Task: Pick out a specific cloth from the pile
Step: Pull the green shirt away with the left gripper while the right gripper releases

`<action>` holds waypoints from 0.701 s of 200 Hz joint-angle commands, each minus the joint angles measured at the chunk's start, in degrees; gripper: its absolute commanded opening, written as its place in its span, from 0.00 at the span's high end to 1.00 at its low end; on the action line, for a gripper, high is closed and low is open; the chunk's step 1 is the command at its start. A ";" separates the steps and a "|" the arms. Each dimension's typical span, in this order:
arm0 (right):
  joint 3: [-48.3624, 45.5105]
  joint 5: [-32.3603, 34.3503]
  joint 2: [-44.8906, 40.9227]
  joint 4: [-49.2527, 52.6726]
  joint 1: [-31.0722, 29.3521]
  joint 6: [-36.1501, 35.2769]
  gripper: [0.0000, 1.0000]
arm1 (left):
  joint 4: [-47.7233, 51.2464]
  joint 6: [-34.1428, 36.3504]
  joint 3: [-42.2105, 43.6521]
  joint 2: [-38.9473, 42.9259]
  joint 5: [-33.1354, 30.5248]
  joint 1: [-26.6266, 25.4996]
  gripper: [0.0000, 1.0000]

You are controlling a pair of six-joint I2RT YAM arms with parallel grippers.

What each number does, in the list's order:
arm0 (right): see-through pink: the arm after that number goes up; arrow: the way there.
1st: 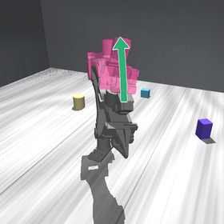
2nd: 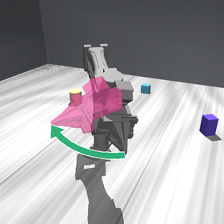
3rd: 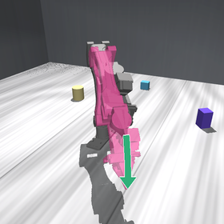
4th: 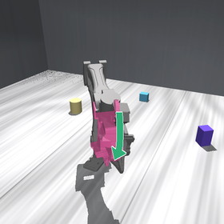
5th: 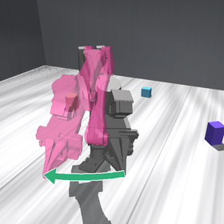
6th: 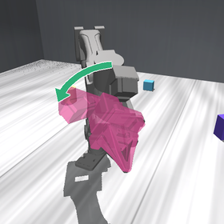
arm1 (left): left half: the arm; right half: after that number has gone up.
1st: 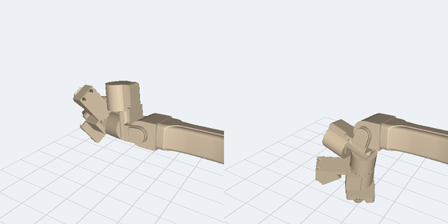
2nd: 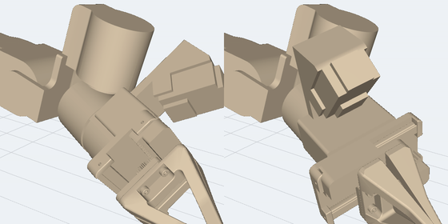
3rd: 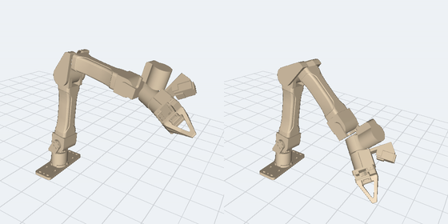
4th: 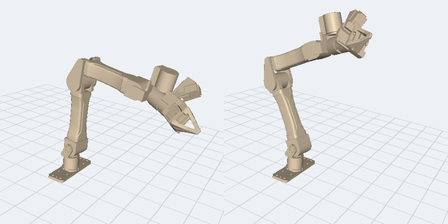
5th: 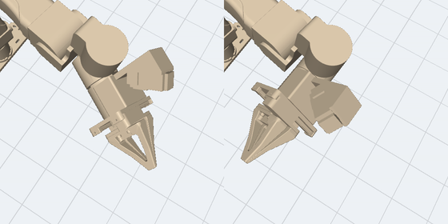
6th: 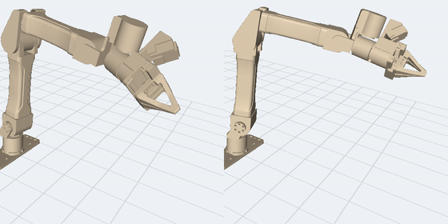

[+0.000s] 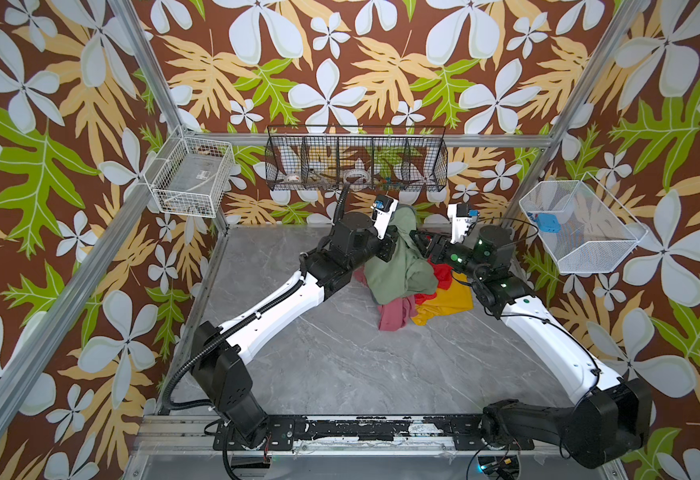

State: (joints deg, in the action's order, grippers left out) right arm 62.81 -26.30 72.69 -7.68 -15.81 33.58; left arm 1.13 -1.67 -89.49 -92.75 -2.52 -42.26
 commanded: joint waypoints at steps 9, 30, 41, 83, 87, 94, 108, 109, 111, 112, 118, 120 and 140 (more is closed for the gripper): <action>-0.75 5.34 -1.45 2.48 -0.01 -3.06 0.09 | -2.69 -0.52 -0.14 3.25 -5.97 0.37 1.00; -0.76 8.48 -2.34 5.31 -0.01 -5.06 0.05 | -1.05 -1.31 -1.32 5.64 -7.39 1.91 1.00; -0.76 9.93 -2.92 6.45 0.04 -6.07 0.04 | 0.04 -1.70 -1.86 6.95 -8.01 2.95 1.00; -1.96 13.01 -4.51 7.51 0.87 -7.18 0.03 | 1.89 -2.11 -1.40 12.44 -10.67 6.50 1.00; -2.13 13.10 -4.59 7.51 0.92 -7.20 0.03 | 2.09 -2.03 -1.27 12.94 -11.03 6.76 1.00; -2.25 13.36 -4.65 7.58 1.00 -7.22 0.03 | 2.69 -1.86 -1.12 13.65 -11.55 7.24 1.00; -2.38 13.77 -4.51 7.93 1.09 -7.45 0.03 | 4.26 -1.44 -0.44 14.88 -12.83 8.43 1.00; -2.40 13.80 -4.54 7.98 1.07 -7.46 0.03 | 4.38 -1.42 -0.38 14.97 -12.93 8.47 1.00; -2.42 13.88 -4.54 8.02 1.05 -7.45 0.03 | 4.69 -1.41 -0.23 15.10 -13.23 8.74 1.00; -2.42 13.90 -4.56 8.07 1.05 -7.47 0.03 | 4.81 -1.41 -0.11 15.21 -13.39 8.85 1.00; -2.51 14.12 -4.54 8.19 1.05 -7.46 0.03 | 5.67 -1.28 0.41 15.67 -14.32 9.45 1.00; -2.56 14.21 -4.52 8.27 1.05 -7.47 0.03 | 5.87 -1.28 0.62 15.85 -14.63 9.65 1.00; -3.06 14.86 -4.70 8.54 1.05 -7.71 0.03 | 8.30 -1.09 3.63 17.60 -17.36 12.39 1.00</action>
State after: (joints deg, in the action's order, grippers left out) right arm 60.16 -13.28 68.27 0.34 -14.72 26.65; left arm 6.72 -3.09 -88.09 -76.62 -15.33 -32.18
